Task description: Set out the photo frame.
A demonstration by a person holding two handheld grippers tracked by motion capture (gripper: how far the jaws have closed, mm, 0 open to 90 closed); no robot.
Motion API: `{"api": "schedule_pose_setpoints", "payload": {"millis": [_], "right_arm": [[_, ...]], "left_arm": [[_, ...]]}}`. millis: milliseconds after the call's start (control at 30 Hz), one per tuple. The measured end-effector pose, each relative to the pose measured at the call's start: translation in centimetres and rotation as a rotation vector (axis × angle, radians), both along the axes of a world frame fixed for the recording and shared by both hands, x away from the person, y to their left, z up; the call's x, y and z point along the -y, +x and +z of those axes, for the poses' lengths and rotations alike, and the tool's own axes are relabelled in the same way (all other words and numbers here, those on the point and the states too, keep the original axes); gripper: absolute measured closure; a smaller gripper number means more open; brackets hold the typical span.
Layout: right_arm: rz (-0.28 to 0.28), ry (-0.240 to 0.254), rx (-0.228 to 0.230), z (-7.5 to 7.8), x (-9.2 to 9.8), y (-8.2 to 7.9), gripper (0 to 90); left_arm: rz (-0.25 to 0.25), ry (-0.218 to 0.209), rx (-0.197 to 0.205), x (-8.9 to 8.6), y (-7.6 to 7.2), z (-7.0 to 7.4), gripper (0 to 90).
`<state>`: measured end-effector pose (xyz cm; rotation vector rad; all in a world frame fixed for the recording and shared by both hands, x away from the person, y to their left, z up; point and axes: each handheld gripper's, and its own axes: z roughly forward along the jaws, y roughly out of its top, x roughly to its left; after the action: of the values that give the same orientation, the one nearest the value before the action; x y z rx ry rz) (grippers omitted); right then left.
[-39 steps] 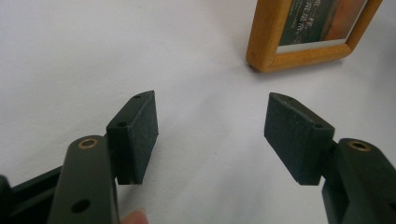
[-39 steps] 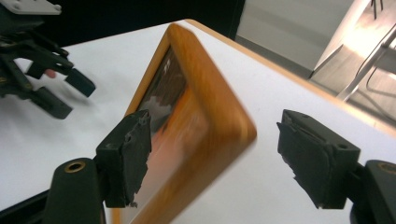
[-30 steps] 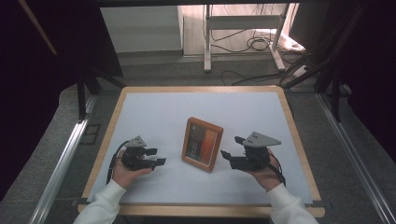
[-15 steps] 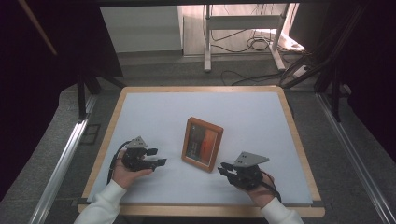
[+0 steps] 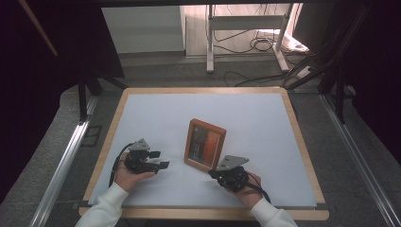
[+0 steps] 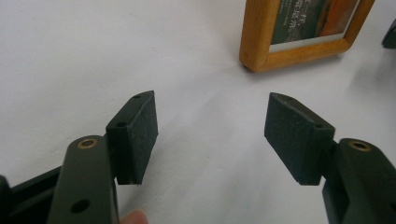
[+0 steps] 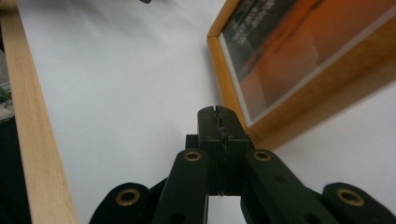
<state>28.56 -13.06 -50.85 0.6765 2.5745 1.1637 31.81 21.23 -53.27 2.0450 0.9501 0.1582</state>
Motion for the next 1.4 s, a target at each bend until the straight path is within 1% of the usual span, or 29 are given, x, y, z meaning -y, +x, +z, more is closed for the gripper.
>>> {"api": "schedule_pose_setpoints", "payload": {"millis": [100, 200, 333, 467, 600, 667, 900, 1033, 1400], "right_arm": [[0.018, -0.024, -0.002, -0.5, -0.9, 0.2, 90.0], [0.023, -0.036, 0.0, -0.8, -1.4, 0.3, 90.0], [0.016, -0.04, 0.004, -0.9, -1.5, 0.5, 90.0], [0.004, -0.058, -0.008, -1.3, -1.7, 0.8, 90.0], [-0.014, -0.072, -0.012, -1.6, -1.4, 1.2, 90.0], [-0.012, -0.064, -0.027, -1.7, -1.3, 1.4, 90.0], [-0.013, -0.077, -0.017, -1.8, -1.2, 1.4, 90.0], [-0.017, -0.075, -0.02, -1.8, -1.0, 1.5, 90.0], [-0.04, -0.075, -0.02, -1.7, 0.1, 2.1, 90.0]], "left_arm": [[0.001, -0.002, -0.002, 0.0, 0.0, 0.0, 34.8], [0.002, -0.002, -0.002, 0.0, 0.0, 0.0, 34.8], [0.0, 0.0, -0.002, 0.0, 0.0, -0.1, 34.8], [-0.001, 0.002, -0.002, 0.0, 0.0, -0.1, 34.8], [0.014, 0.002, -0.001, -0.1, 0.1, -0.1, 34.4], [0.015, 0.002, -0.001, -0.1, 0.1, -0.1, 34.3], [0.013, 0.001, -0.001, -0.1, 0.0, 0.0, 34.3], [0.011, 0.003, -0.003, -0.1, 0.0, -0.1, 34.3], [0.01, 0.003, -0.005, -0.1, 0.0, -0.1, 34.3]]}}
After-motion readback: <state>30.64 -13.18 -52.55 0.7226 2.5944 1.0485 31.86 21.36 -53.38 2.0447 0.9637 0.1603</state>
